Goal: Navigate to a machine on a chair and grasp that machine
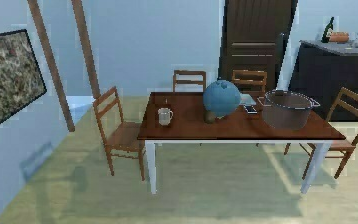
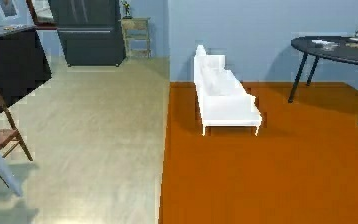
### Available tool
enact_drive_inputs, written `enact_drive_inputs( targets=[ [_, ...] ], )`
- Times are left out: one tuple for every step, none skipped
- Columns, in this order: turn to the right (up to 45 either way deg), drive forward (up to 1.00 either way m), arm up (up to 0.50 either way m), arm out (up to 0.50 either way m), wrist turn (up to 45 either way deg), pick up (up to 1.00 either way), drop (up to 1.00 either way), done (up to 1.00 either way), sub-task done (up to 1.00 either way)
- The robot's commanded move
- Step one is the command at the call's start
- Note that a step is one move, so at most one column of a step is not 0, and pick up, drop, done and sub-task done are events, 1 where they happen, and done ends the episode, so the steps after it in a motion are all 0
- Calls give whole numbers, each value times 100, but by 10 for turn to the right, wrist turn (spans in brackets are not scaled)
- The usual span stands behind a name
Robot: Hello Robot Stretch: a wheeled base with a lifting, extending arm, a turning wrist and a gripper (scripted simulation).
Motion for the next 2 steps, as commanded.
enact_drive_inputs(
  targets=[
    [0, 20, 0, 0, 0, 0, 0, 0, 0],
    [-450, 0, 0, 0, 0, 0, 0, 0, 0]
  ],
)
